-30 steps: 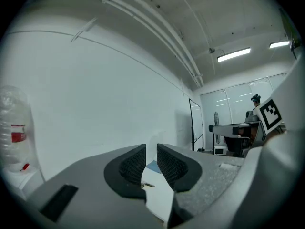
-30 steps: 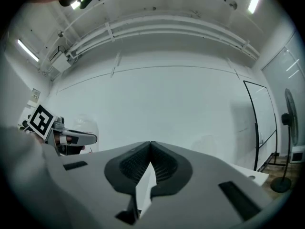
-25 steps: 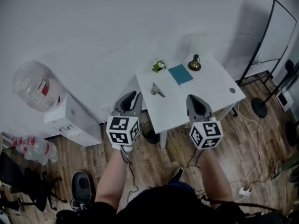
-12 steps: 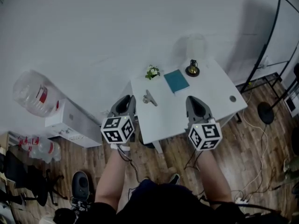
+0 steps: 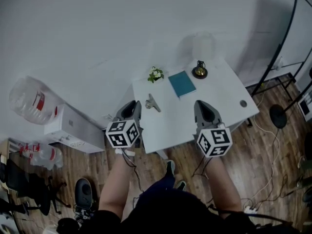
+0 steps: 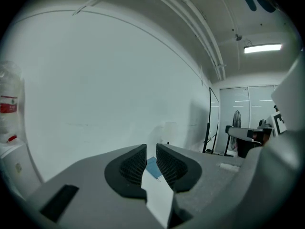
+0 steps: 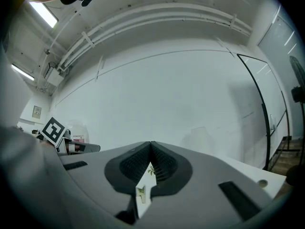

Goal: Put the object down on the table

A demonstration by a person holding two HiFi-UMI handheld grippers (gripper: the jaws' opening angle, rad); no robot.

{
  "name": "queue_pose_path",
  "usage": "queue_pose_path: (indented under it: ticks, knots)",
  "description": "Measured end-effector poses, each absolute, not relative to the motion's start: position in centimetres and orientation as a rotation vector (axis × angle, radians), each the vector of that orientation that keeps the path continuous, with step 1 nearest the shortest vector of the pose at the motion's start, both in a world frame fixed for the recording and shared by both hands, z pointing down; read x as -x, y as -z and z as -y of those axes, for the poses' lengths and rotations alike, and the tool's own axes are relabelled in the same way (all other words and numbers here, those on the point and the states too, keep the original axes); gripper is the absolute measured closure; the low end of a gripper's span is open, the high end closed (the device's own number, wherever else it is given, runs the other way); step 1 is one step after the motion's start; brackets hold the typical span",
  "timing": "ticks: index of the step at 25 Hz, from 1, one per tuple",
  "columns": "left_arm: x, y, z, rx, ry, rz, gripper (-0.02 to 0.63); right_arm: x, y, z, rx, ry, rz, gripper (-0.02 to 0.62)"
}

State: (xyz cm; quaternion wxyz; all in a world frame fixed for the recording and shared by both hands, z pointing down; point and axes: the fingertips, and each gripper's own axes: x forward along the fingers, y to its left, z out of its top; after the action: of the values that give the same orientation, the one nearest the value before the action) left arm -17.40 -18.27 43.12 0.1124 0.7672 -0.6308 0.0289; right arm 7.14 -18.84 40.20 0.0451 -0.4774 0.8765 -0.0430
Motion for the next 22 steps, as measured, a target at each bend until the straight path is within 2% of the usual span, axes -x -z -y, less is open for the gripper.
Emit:
queue_pose_path:
  ticks: [8, 19, 22]
  knots:
    - [18.3, -48.4, 26.5, -2.176, -0.097, 1.79, 0.545, -8.8, -42.2, 25.7, 1.575, 0.146, -2.686, 0.591]
    - [24.7, -63.2, 35.8, -1.853, -0.1, 1.649, 0.543, -2.8, -44.8, 35.4, 1.588, 0.129, -2.81, 0.591]
    - [25.6, -68.3, 36.8, -1.754, -0.162, 1.616, 0.518, -2.0, -46.0, 36.9, 1.618, 0.143, -2.84, 0.591]
